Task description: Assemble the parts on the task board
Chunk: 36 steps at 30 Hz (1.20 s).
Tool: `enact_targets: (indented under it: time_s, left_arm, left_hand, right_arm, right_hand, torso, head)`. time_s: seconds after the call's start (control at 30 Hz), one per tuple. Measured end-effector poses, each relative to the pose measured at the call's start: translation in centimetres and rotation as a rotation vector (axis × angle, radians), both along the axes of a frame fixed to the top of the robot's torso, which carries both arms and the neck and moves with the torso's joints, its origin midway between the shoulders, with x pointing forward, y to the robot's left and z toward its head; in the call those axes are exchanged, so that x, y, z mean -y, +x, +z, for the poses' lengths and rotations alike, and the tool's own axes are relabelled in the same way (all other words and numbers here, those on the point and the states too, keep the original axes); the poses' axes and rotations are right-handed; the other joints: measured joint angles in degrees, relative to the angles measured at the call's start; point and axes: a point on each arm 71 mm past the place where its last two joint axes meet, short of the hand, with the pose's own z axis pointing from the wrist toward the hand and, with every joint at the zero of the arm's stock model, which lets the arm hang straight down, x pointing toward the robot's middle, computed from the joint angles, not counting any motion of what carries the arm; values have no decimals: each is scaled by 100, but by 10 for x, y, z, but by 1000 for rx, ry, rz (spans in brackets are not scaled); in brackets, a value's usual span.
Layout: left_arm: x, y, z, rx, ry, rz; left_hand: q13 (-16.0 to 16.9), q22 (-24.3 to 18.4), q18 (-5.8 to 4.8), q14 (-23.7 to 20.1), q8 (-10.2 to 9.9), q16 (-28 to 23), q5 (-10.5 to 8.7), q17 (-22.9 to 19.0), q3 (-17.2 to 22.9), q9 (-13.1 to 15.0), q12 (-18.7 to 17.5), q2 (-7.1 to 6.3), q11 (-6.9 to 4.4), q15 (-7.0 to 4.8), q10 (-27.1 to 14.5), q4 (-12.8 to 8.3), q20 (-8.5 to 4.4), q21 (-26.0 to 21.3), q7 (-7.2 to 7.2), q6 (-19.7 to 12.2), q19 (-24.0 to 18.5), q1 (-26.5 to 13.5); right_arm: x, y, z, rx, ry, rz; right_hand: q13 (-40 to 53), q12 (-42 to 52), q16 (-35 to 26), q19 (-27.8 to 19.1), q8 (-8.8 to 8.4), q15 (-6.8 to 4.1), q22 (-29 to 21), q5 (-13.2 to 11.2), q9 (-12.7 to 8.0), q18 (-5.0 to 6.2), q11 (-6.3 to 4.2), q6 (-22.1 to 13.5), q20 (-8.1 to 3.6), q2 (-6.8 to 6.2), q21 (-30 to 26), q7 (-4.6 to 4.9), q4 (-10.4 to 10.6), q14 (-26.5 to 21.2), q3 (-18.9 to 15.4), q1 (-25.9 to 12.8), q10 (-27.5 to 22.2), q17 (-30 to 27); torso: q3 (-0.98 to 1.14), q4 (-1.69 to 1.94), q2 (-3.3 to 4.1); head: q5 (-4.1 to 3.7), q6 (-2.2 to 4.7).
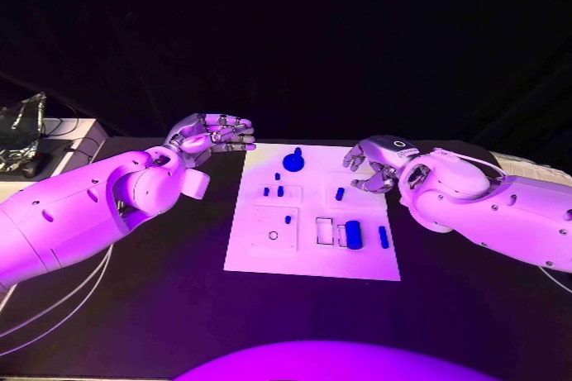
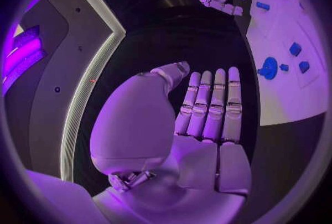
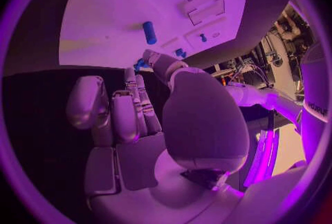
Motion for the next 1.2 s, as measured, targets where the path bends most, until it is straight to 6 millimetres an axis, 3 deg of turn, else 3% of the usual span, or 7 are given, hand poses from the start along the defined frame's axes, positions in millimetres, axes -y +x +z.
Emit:
enact_targets:
  time_s: [0.77,1.2]
  left_arm:
    - [-3,-1,0,1,2,5]
    - [-3,-1,0,1,2,5]
  left_hand:
    - [-1,-13,0,0,0,-9,0,2,-4,-4,0,0,-9,0,10,4,16,-1,0,0,16,0]
    - [-2,-18,0,0,0,-9,0,2,-4,-4,0,0,-9,0,10,4,15,-1,0,0,15,0]
  right_arm:
    - [-17,3,-22,-102,-118,58]
    - [-27,1,-30,-115,-118,74]
  right_hand:
    - [19,1,24,-1,0,0,1,23,-11,0,9,62,0,53,-1,-62,24,0,-81,97,-8,-8]
    - [42,25,74,33,85,0,30,23,-16,1,-53,276,7,112,39,14,129,0,75,157,159,1]
  torso:
    - [0,3,9]
    - [2,8,13]
  head:
    - [58,-91]
    - [55,-99]
